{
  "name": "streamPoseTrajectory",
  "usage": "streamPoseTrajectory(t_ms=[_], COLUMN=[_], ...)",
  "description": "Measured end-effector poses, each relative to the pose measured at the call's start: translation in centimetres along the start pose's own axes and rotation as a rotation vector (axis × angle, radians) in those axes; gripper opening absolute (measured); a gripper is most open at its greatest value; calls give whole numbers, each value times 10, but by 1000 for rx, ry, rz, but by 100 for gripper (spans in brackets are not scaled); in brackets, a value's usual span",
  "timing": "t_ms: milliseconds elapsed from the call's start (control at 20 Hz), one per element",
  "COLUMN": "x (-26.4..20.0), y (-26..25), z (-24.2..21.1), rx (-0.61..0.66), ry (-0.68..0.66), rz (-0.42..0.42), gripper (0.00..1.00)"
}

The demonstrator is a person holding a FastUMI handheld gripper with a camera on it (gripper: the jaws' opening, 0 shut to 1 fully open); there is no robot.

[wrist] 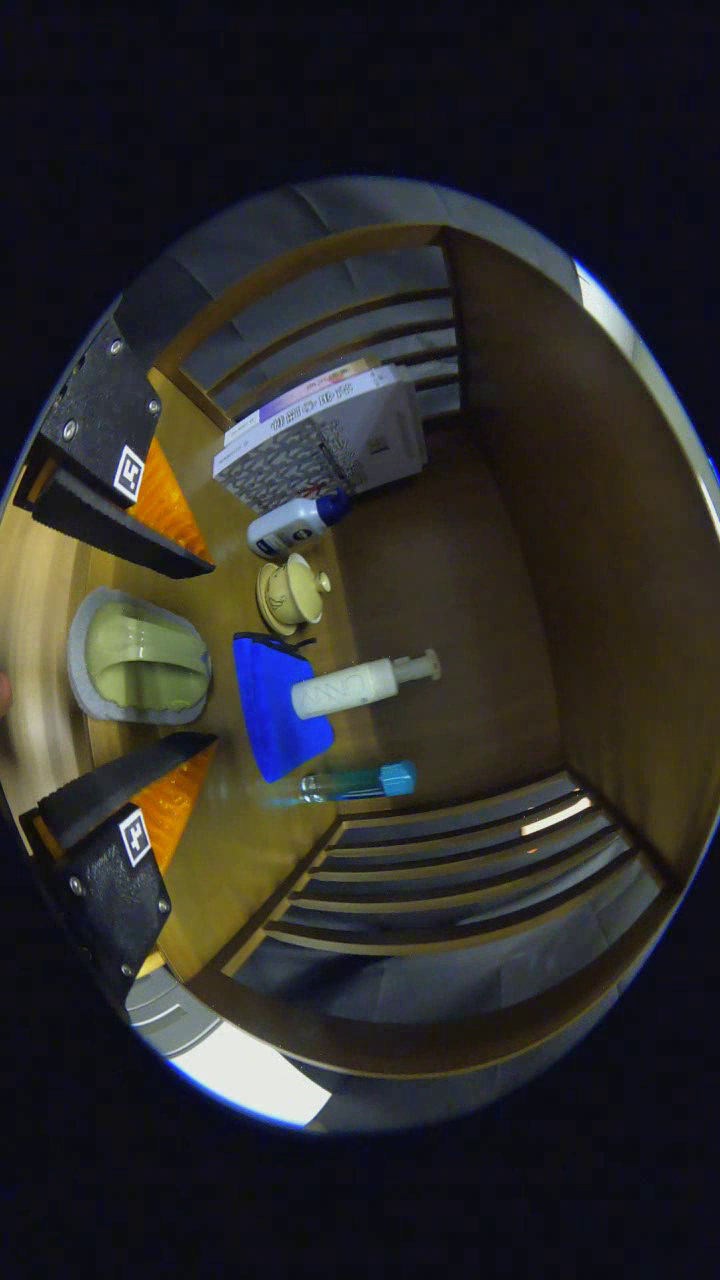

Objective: Pull open the drawer, take out the items inside it, and place them on the countertop above the cabinet.

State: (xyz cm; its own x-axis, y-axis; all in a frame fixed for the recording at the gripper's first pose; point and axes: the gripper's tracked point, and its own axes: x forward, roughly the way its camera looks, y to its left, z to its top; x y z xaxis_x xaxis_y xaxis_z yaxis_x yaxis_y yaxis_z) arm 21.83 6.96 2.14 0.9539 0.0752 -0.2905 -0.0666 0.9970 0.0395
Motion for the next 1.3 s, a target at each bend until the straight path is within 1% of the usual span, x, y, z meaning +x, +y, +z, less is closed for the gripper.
streamPoseTrajectory(t_ms=[200,400,600,750,950,1150,1300], x=[-39,-75,-111,-130,-166,-209,-235], y=[9,16,30,37,37,53,63], z=[2,-5,-25,-46,-63,-81,-107], rx=[-74,-133,-136,-133,-112,-112,-133], ry=[-70,-138,-163,-139,-170,-205,-204], rz=[44,59,108,126,131,182,214], gripper=[96,96,95,95,96,95,95])
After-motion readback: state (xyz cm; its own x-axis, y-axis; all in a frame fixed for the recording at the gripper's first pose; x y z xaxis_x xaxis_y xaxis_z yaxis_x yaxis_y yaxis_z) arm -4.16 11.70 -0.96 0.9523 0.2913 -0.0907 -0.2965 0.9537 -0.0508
